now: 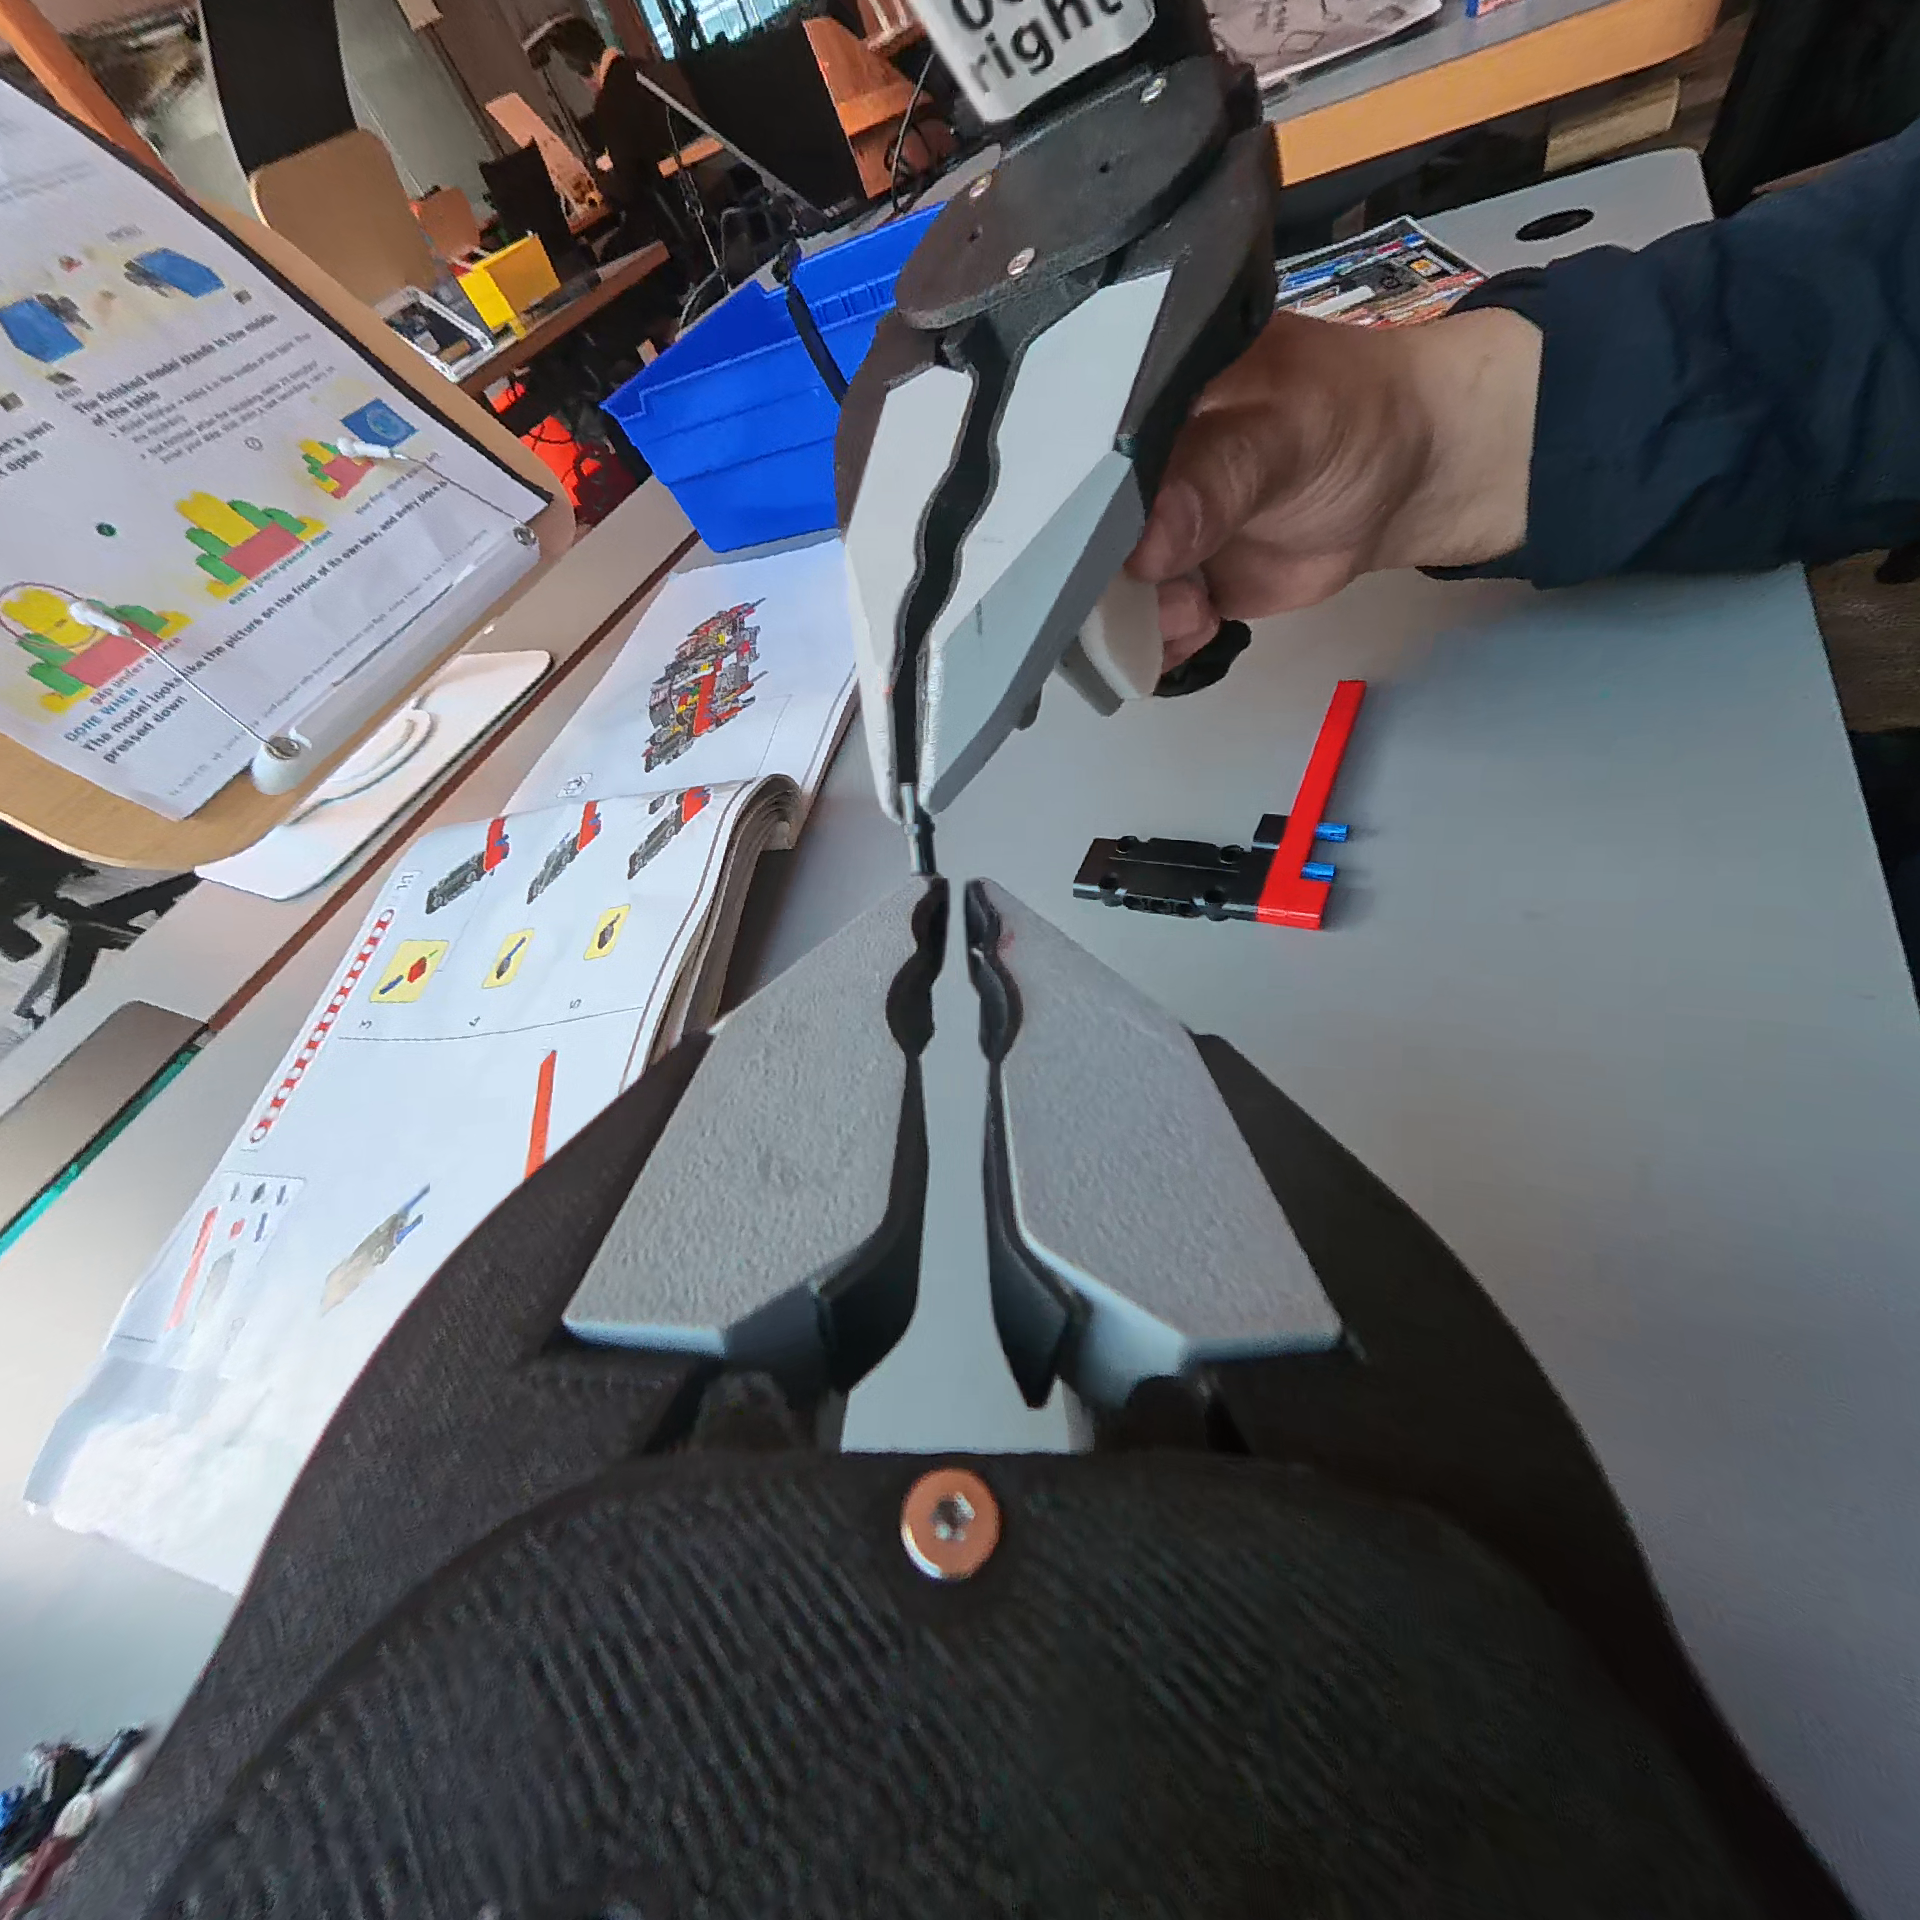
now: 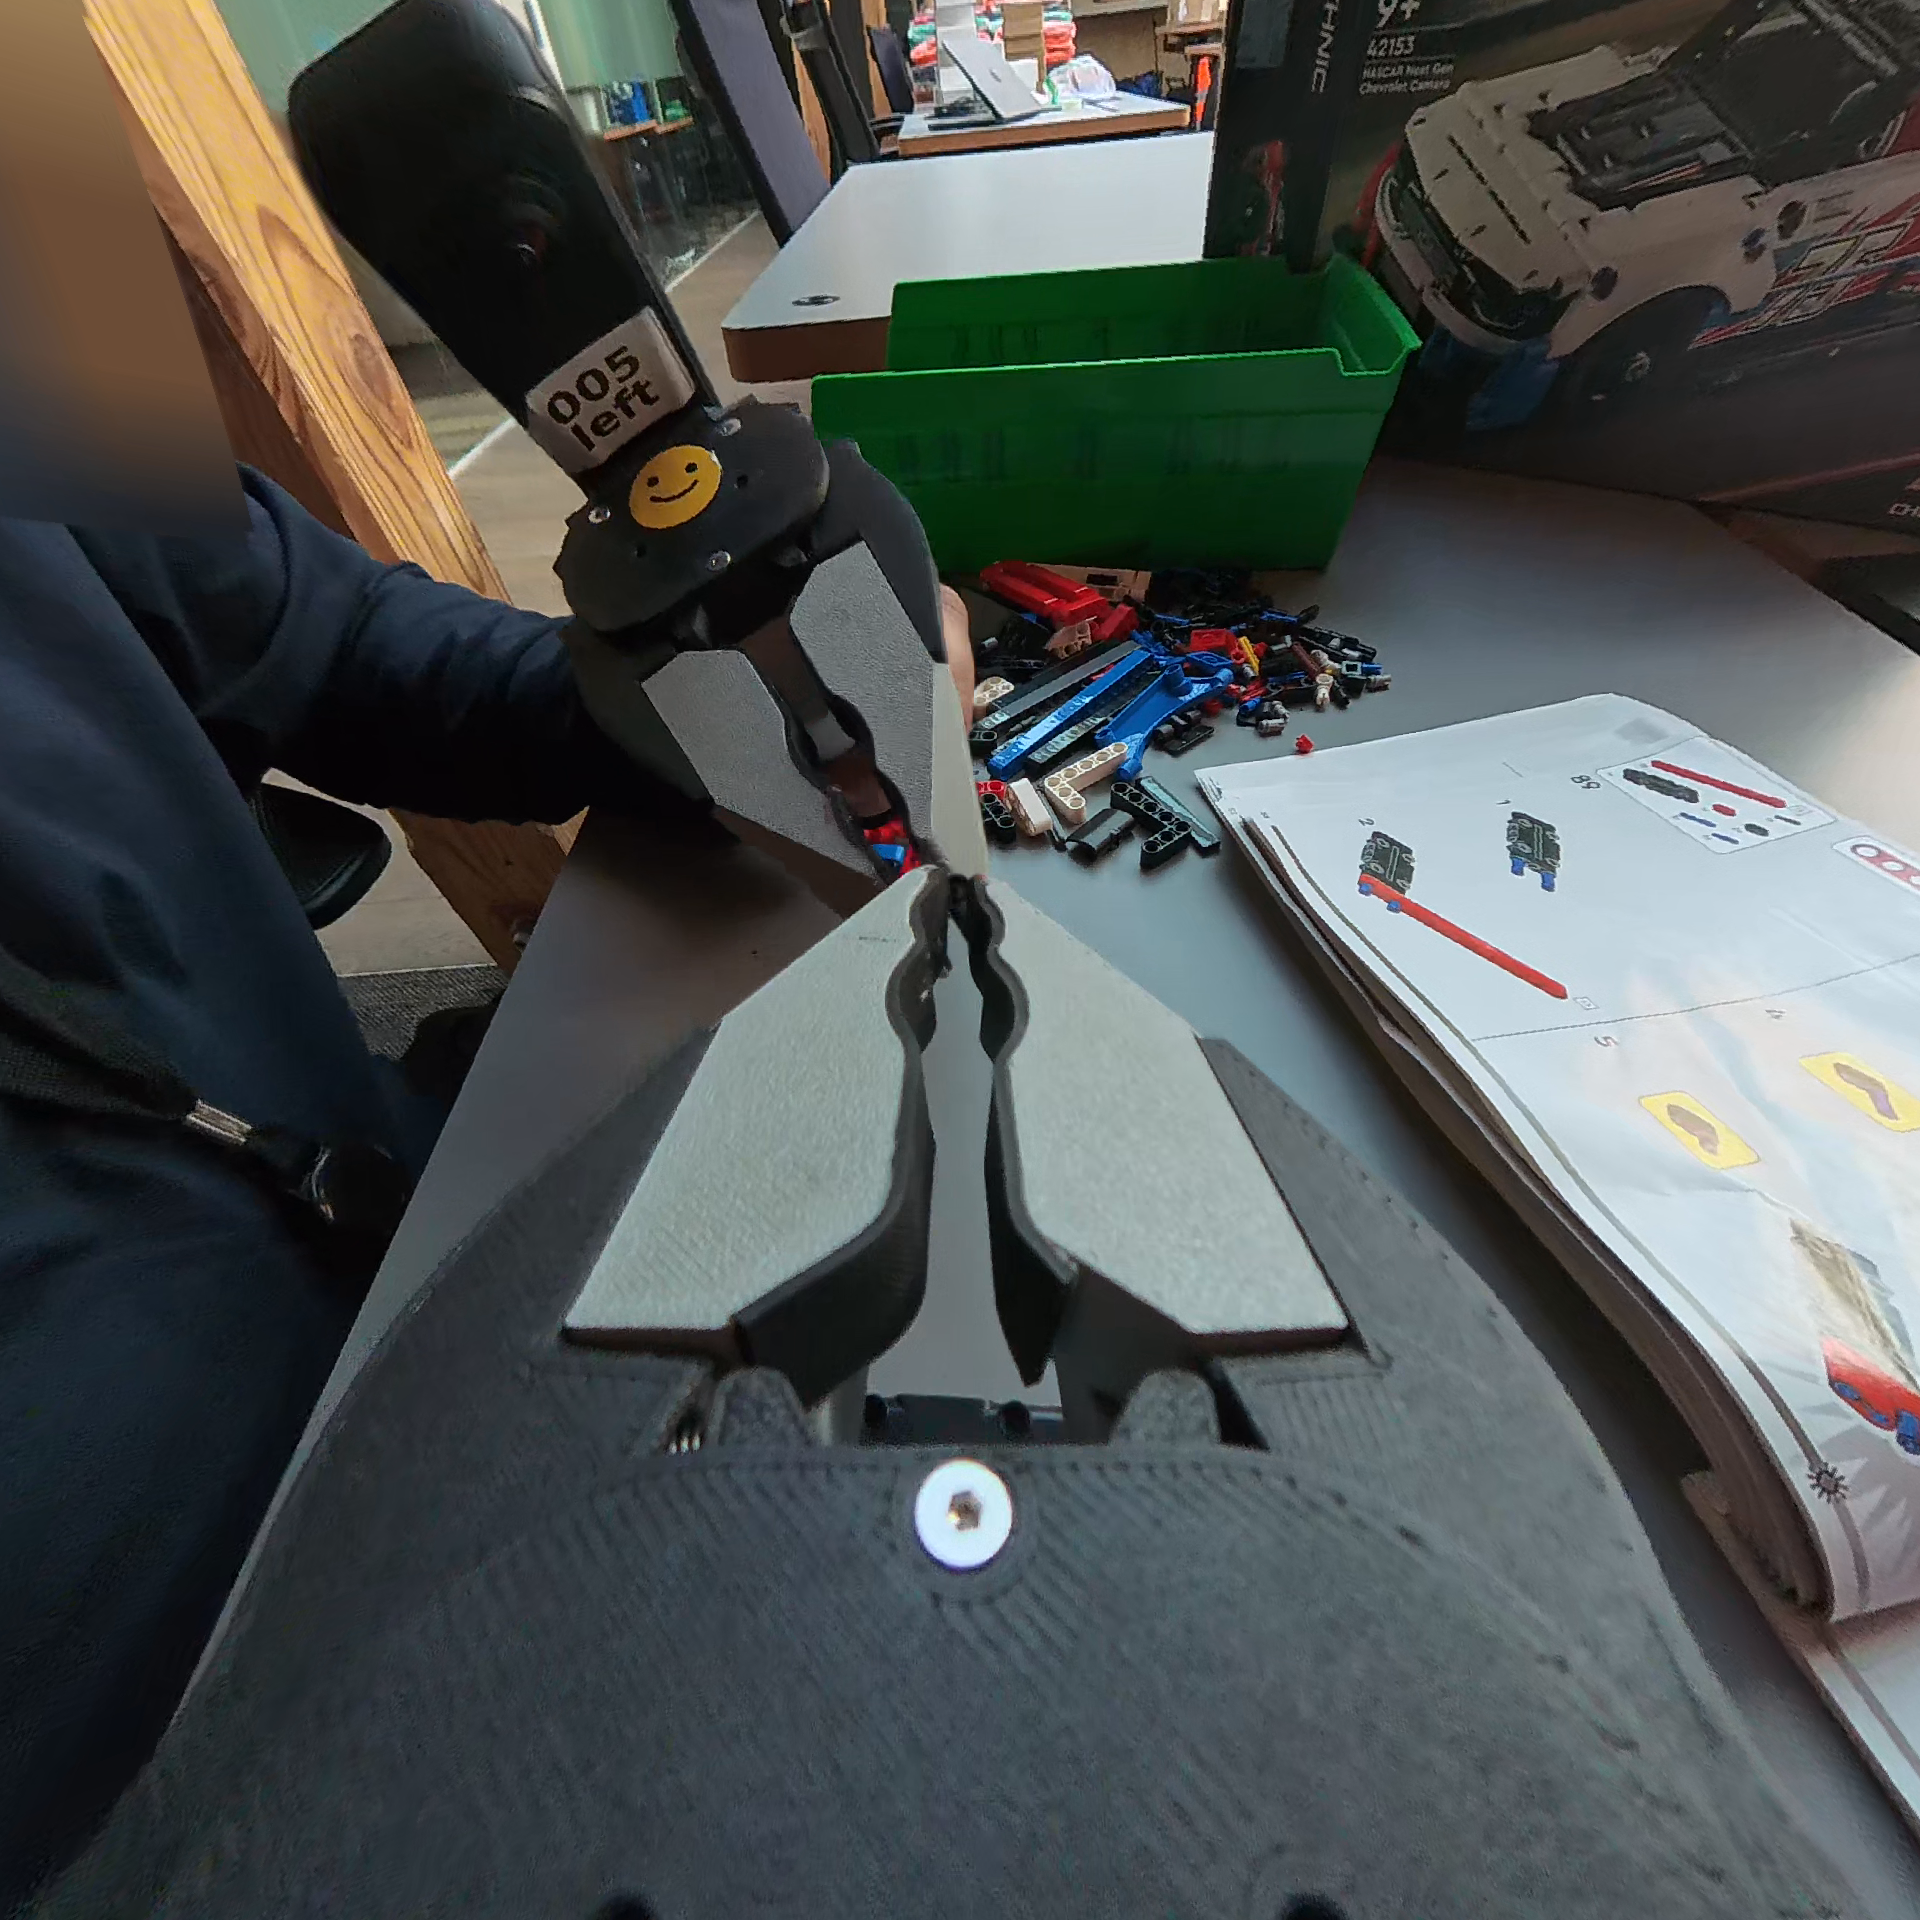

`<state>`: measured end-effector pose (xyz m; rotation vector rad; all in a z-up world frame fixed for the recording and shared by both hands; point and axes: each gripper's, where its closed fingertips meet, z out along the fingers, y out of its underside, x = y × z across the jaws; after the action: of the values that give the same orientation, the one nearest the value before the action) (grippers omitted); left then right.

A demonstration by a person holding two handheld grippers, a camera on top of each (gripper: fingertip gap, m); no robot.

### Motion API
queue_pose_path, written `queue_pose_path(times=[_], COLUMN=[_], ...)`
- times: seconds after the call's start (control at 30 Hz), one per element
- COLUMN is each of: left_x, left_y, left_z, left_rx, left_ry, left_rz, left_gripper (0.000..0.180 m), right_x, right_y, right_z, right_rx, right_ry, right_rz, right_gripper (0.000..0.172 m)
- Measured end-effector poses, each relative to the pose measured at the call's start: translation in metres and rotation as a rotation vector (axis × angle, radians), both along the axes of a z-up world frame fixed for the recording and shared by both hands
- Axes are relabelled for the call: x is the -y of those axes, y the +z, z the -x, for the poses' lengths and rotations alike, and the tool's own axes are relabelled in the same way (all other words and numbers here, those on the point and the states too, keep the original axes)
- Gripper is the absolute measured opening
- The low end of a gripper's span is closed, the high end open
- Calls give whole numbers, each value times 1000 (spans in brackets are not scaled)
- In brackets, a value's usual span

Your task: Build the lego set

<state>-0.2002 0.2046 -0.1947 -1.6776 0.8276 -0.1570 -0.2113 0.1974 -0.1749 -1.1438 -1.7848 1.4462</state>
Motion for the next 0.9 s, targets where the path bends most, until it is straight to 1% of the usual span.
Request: queue_pose_path(times=[0.1, 0.23, 0.33, 0.47, 0.6, 0.8, 0.9], left_x=[-2, -1, 0, 0, -2, -1, -2], left_y=[-2, 2, 0, -2, -9, -13, -16], left_z=[2, 1, 0, 3, 4, 4, 6], left_rx=[22, 55, 57, 20, -52, -75, -112], left_ry=[12, -2, -14, 3, 26, 33, 49], left_rz=[27, 25, 43, 41, 44, 58, 60], left_gripper=[8, 5, 3, 2, 2, 2, 2], right_x=[2, 4, 4, 4, 4, 5, 5], right_y=[-1, -6, -8, -11, -17, -21, -24], right_z=[-1, 0, 1, 2, 2, 2, 4], right_rx=[4, 18, 26, 36, 75, 97, 123], right_ry=[12, 19, 16, 3, -12, -23, -33], right_rz=[-10, -22, -43, -83, -145, -134, -118], right_gripper=[1, 1, 1, 1, 1, 1, 1])
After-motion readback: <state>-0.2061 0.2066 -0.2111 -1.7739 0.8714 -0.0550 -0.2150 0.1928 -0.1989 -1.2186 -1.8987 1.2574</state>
